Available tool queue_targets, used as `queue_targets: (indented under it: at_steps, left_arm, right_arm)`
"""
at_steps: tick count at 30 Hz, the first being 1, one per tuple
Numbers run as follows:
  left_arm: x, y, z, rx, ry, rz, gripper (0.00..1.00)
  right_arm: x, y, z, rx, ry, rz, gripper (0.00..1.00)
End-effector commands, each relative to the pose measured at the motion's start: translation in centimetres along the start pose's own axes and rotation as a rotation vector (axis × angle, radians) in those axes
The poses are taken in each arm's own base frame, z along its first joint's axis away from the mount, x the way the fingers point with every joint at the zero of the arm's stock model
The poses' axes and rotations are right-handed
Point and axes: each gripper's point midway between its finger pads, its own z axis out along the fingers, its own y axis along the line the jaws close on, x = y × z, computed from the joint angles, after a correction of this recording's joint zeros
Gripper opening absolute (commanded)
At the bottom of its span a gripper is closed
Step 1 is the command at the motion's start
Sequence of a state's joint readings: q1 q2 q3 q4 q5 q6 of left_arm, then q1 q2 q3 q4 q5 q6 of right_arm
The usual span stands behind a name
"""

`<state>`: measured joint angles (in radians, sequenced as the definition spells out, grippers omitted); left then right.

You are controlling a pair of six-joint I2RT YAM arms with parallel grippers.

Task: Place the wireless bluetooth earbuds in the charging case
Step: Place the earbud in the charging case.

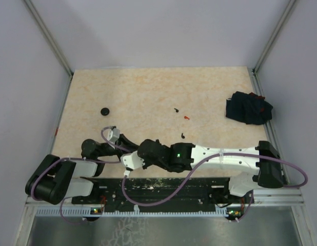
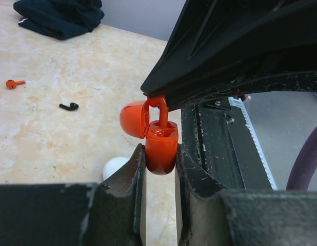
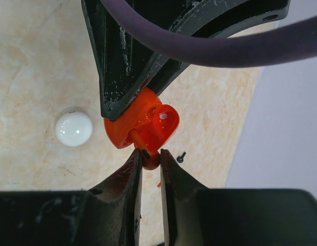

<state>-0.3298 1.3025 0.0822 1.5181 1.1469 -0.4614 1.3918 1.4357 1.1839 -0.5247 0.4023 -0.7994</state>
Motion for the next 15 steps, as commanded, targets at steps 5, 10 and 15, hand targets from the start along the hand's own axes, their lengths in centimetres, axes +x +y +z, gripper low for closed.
queue_targets:
  at_steps: [5, 10, 15]
  left_arm:
    - [-4.0, -1.4, 0.3, 0.076, -0.097, 0.318, 0.00]
    - [-4.1, -1.4, 0.3, 0.077, -0.097, 0.315, 0.00]
    - [-4.0, -1.3, 0.3, 0.074, -0.096, 0.311, 0.00]
  right_arm:
    - [-1.2, -0.8, -0.5, 0.046, -0.035, -0.007, 0.11]
    - [-1.9, -0.8, -0.5, 0.052, -0.055, -0.008, 0.11]
    - [-2.4, -0.6, -0.4, 0.048, -0.074, -0.013, 0.11]
